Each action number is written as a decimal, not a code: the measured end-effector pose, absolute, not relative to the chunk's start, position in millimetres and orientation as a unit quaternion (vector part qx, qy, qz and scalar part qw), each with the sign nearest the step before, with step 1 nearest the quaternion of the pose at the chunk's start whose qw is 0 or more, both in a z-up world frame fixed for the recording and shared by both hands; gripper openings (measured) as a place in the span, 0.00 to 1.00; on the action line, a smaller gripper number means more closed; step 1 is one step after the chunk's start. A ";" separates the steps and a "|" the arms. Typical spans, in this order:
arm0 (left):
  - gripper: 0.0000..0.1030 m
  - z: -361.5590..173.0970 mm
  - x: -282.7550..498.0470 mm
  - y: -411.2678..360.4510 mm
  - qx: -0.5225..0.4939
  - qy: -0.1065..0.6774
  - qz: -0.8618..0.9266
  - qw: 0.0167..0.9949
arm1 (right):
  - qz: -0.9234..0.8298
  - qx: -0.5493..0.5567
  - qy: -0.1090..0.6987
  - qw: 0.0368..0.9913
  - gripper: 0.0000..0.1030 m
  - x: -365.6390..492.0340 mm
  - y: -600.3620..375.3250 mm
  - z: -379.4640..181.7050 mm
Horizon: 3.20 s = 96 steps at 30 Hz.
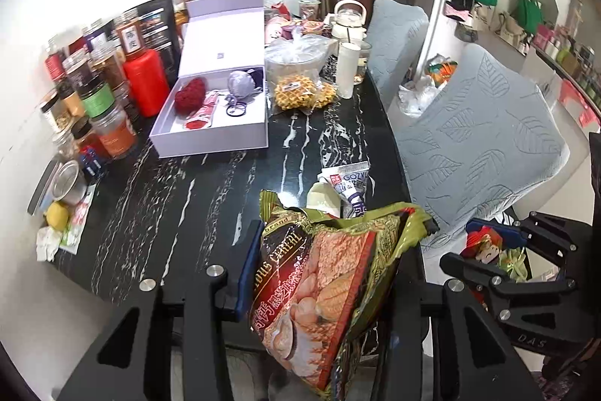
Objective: Organize soft objects
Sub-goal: 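Lift the cereal bag and red snack packet off the table, then carry the cereal bag and red snack packet toward the lavender box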
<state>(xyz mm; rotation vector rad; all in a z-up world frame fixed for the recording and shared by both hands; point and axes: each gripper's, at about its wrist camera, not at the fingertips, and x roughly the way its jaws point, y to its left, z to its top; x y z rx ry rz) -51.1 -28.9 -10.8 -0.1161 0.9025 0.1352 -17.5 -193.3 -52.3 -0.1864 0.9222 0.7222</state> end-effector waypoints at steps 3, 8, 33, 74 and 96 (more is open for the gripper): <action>0.39 -9.1 -53.8 -23.9 -0.060 0.434 0.073 0.896 | 0.354 -0.095 0.432 0.824 0.44 -21.1 -186.9 -50.8; 0.39 -4.4 -51.0 -10.5 -0.065 0.430 0.086 0.896 | 0.374 -0.102 0.428 0.816 0.44 -19.7 -170.9 -47.0; 0.39 12.5 37.2 88.6 -0.075 0.418 0.085 0.901 | 0.399 -0.110 0.420 0.808 0.44 59.8 -71.3 -31.1; 0.39 -19.7 184.7 197.4 -0.069 0.455 0.020 0.887 | 0.345 -0.105 0.450 0.817 0.44 194.7 35.2 -37.5; 0.39 -99.4 247.5 230.9 -0.054 0.500 0.013 0.864 | 0.342 -0.122 0.468 0.806 0.44 273.9 88.8 -95.1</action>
